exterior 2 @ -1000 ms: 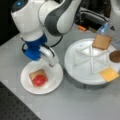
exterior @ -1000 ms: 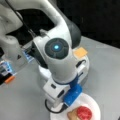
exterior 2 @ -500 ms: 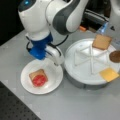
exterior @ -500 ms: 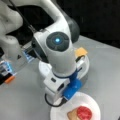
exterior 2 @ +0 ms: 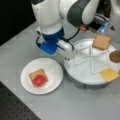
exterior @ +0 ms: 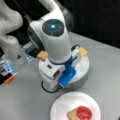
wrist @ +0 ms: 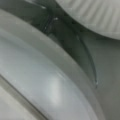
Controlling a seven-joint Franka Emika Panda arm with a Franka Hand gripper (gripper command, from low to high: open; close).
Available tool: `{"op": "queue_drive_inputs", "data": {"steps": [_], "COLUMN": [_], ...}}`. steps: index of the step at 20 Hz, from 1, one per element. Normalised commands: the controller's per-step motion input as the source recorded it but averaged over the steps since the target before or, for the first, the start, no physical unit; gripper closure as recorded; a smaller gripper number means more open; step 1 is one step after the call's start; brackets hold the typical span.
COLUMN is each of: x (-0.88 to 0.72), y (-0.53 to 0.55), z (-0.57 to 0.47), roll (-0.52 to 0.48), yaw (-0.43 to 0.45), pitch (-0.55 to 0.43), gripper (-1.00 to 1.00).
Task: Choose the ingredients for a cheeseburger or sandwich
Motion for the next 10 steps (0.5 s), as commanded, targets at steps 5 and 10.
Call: {"op": "queue_drive_inputs", "data": {"steps": [5,10], "x": [-0.44,-0.44], "y": [0.22,0.25], "z": [-0.10,-0.06], "roll": [-0.121,-0.127], "yaw": [-0.050,-0.166], "pitch": [-0.214,-0.191], "gripper": [-1.00,-1.00]}}
